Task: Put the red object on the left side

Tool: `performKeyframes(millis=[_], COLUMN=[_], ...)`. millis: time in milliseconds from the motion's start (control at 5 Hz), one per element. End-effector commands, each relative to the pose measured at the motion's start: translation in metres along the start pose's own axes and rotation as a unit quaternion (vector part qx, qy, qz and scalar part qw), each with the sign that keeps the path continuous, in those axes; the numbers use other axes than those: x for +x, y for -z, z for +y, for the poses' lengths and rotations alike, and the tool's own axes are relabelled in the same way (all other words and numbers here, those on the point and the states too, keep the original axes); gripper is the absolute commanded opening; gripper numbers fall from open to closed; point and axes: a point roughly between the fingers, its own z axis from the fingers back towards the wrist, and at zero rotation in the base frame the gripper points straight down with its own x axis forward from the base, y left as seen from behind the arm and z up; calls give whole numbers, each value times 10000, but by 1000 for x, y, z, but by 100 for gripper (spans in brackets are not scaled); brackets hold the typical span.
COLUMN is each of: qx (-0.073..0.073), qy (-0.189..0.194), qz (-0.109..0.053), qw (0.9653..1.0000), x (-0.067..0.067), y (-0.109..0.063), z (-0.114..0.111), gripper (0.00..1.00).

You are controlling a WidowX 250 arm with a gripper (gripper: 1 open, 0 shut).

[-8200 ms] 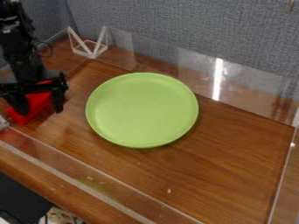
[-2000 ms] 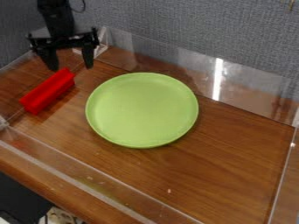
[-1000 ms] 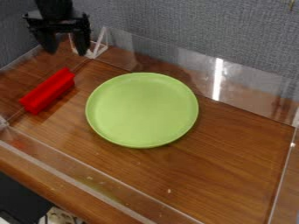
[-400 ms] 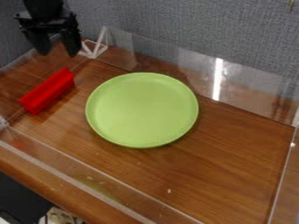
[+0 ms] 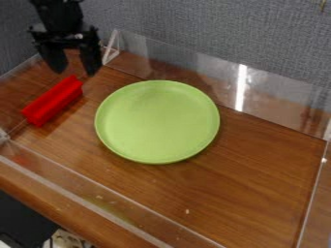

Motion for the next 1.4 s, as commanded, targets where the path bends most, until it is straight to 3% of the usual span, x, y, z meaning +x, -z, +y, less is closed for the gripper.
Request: performKeyframes(millis=[0, 400, 600, 800, 1000, 1200], qx=[127, 155, 155, 175, 213, 685], qy=[56, -149, -26, 125, 130, -166], qz=[-290, -471, -382, -408, -435, -324], qw=[9995, 9987, 9991, 9989, 9987, 9970], x=[-4, -11, -5, 5, 24, 20], y=[-14, 0, 6, 8, 9, 23], z=[13, 46, 40, 30, 25, 39], gripper=[100, 100, 100, 100, 100, 100])
